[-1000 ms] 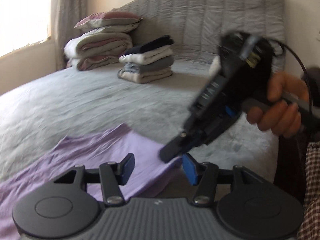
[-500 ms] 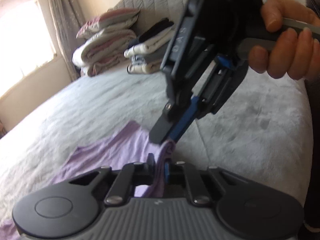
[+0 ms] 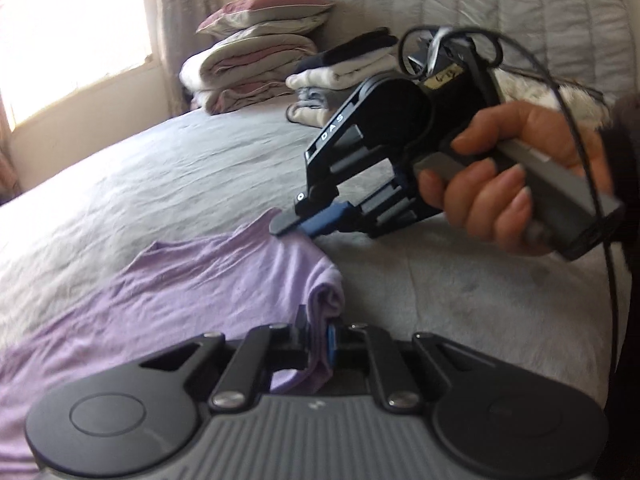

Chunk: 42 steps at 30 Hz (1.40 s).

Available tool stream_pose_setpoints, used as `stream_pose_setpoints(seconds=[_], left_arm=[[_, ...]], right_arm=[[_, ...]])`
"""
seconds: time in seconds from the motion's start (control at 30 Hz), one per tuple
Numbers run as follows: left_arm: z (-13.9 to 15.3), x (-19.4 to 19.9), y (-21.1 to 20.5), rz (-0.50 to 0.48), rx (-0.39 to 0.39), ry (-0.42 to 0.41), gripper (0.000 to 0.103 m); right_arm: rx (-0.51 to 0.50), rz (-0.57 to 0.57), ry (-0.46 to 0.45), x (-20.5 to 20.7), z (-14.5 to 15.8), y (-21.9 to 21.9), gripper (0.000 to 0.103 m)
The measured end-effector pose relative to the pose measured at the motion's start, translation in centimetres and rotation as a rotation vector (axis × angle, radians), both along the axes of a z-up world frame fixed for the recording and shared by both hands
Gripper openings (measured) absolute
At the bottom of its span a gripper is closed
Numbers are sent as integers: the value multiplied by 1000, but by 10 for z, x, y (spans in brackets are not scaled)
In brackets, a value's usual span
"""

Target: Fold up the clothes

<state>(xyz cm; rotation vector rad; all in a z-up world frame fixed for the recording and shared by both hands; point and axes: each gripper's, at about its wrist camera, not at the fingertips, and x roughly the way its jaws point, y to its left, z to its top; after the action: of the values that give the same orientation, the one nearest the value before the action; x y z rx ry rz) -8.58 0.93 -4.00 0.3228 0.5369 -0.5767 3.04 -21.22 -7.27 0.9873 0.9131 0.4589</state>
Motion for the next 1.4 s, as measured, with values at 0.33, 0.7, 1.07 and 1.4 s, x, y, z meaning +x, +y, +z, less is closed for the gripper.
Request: stream_pose_setpoints(seconds=[0.33, 0.7, 1.07, 1.4], left_arm=[[7, -5, 22, 169, -212, 19, 6], [27, -12, 88, 382, -446, -46, 5], [13, -12, 180, 673, -591, -41, 4], [4, -24, 223, 911, -564, -46, 4]], right_arm=[[-96, -45, -57, 12, 33, 26, 9], [-132, 20, -147, 51, 72, 98, 8], [-146, 152, -166, 74, 70, 185, 8], [-166, 259, -155, 87, 61, 267, 8]])
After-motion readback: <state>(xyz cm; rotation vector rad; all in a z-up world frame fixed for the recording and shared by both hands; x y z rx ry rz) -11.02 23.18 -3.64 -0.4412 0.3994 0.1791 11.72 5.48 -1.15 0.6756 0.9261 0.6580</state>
